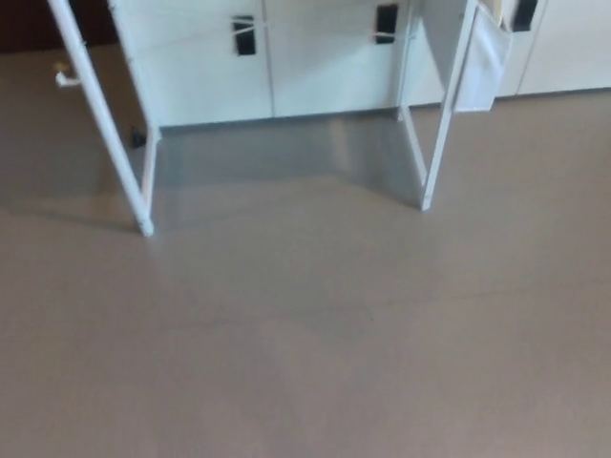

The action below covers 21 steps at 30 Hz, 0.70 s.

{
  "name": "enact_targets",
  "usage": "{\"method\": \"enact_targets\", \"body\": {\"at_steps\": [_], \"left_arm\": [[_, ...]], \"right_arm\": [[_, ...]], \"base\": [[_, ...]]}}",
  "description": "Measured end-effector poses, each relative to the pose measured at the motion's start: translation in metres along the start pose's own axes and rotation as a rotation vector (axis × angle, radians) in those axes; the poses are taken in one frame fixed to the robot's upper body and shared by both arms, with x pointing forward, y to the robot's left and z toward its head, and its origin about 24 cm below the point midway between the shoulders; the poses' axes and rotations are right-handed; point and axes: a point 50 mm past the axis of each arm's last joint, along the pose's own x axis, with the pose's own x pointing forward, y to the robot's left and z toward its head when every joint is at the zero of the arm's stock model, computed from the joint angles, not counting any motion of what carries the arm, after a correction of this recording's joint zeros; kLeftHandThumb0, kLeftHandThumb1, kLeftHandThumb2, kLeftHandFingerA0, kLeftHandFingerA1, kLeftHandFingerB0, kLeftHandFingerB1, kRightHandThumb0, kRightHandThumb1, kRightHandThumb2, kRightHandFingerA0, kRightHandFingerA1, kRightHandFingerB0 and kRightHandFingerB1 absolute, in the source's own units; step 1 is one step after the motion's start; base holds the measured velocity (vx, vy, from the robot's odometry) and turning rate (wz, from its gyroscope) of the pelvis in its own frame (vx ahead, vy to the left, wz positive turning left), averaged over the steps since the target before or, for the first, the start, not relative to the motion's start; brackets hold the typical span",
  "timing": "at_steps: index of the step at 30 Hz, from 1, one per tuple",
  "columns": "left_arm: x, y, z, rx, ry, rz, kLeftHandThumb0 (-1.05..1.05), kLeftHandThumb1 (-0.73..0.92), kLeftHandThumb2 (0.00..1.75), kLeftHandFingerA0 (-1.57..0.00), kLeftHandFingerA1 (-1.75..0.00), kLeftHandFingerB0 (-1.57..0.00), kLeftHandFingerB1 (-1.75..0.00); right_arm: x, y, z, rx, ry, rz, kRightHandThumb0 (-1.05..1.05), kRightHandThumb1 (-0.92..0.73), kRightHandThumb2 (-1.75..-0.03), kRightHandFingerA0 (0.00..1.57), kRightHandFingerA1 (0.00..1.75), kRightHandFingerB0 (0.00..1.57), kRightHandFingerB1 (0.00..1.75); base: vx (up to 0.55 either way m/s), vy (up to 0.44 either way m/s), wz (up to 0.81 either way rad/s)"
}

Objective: The robot walk up to a desk on which a bottle is kept on the left hand side and a container is kept on the right hand side. The robot uses its left hand to pick up the bottle and places it in the container.

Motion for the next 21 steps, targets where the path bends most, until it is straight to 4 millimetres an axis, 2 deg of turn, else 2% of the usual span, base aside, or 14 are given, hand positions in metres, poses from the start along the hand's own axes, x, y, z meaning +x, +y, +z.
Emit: {"method": "enact_targets", "body": {"at_steps": [1, 3, 6, 7, 8, 12, 13, 14, 15, 16, 17, 18, 21], "left_arm": [[0.0, 0.001, -0.001, -0.003, 0.004, 0.0, -0.18, 0.56, 0.57, -0.33, -0.37, -0.2, -0.28], [0.001, 0.0, 0.0, -0.005, 0.007, -0.004, -0.18, 0.55, 0.58, -0.34, -0.38, -0.2, -0.29], [0.003, 0.001, 0.01, 0.017, -0.012, -0.009, -0.12, 0.59, 0.59, -0.27, -0.35, -0.15, -0.27], [0.003, 0.0, 0.01, 0.018, -0.014, -0.011, -0.12, 0.59, 0.6, -0.26, -0.36, -0.13, -0.27], [0.004, 0.0, 0.01, 0.02, -0.015, -0.015, -0.1, 0.59, 0.58, -0.25, -0.34, -0.17, -0.27], [0.003, 0.001, 0.007, 0.013, -0.004, -0.009, -0.11, 0.61, 0.61, -0.3, -0.39, -0.15, -0.27], [0.003, 0.002, 0.006, 0.009, 0.0, -0.007, -0.11, 0.61, 0.61, -0.3, -0.39, -0.16, -0.27], [0.003, 0.002, 0.006, 0.009, 0.0, -0.007, -0.11, 0.61, 0.61, -0.3, -0.39, -0.16, -0.27], [0.003, 0.003, 0.005, 0.006, 0.004, -0.003, -0.07, 0.61, 0.58, -0.26, -0.36, -0.17, -0.27], [0.002, 0.003, 0.004, 0.004, 0.005, -0.001, -0.1, 0.61, 0.61, -0.27, -0.38, -0.14, -0.27], [0.002, 0.003, 0.004, 0.004, 0.005, -0.001, -0.07, 0.41, 0.88, -0.14, -0.51, -0.05, -0.45], [0.004, 0.001, 0.004, 0.003, 0.004, -0.006, -0.09, 0.6, 0.58, -0.24, -0.37, -0.16, -0.27], [0.007, -0.003, 0.007, 0.007, -0.004, -0.028, -0.11, 0.59, 0.58, -0.23, -0.38, -0.15, -0.27]], "right_arm": [[-0.001, -0.002, -0.001, 0.004, 0.001, -0.005, -0.28, -0.17, -0.8, 0.09, 0.54, 0.09, 0.52], [-0.002, -0.003, -0.002, 0.007, -0.003, -0.003, -0.28, -0.18, -0.8, 0.07, 0.53, 0.06, 0.52], [0.002, 0.003, 0.001, -0.004, -0.021, 0.04, -0.24, -0.17, -0.78, 0.06, 0.53, 0.06, 0.51], [0.002, 0.002, 0.0, -0.005, -0.021, 0.042, -0.4, -0.35, -0.52, 0.17, 0.36, 0.16, 0.3], [0.0, 0.001, -0.001, -0.009, -0.02, 0.044, -0.29, -0.19, -0.79, 0.0, 0.5, 0.0, 0.5], [-0.002, -0.002, -0.005, -0.012, -0.016, 0.043, -0.26, -0.18, -0.8, 0.09, 0.53, 0.08, 0.53], [-0.002, -0.002, -0.005, -0.011, -0.016, 0.043, -0.45, -0.38, -0.52, 0.17, 0.36, 0.15, 0.32], [-0.002, -0.002, -0.005, -0.011, -0.016, 0.043, -0.45, -0.38, -0.52, 0.17, 0.36, 0.15, 0.32], [-0.002, -0.002, -0.006, -0.013, -0.018, 0.046, -0.27, -0.17, -0.79, 0.06, 0.52, 0.05, 0.52], [-0.003, -0.003, -0.006, -0.014, -0.019, 0.047, -0.26, -0.16, -0.79, 0.08, 0.53, 0.07, 0.52], [-0.003, -0.003, -0.006, -0.014, -0.019, 0.047, -0.26, -0.17, -0.79, 0.08, 0.53, 0.08, 0.52], [0.0, 0.0, -0.006, -0.013, -0.019, 0.058, -0.26, -0.17, -0.79, 0.09, 0.53, 0.08, 0.53], [0.002, 0.002, 0.001, -0.027, -0.044, 0.067, -0.27, -0.17, -0.79, 0.07, 0.52, 0.06, 0.52]], "base": [[0.49, 0.292, -0.03], [0.48, 0.375, -0.35], [0.44, 0.286, -0.19], [0.37, 0.134, -0.1], [0.35, 0.095, 0.08], [0.35, 0.038, 0.13], [0.42, -0.085, 0.21], [0.44, -0.091, 0.21], [0.48, -0.122, 0.19], [0.55, -0.128, 0.27], [0.65, -0.09, 0.1], [0.56, -0.103, 1.0], [0.51, -0.1, 0.18]]}}
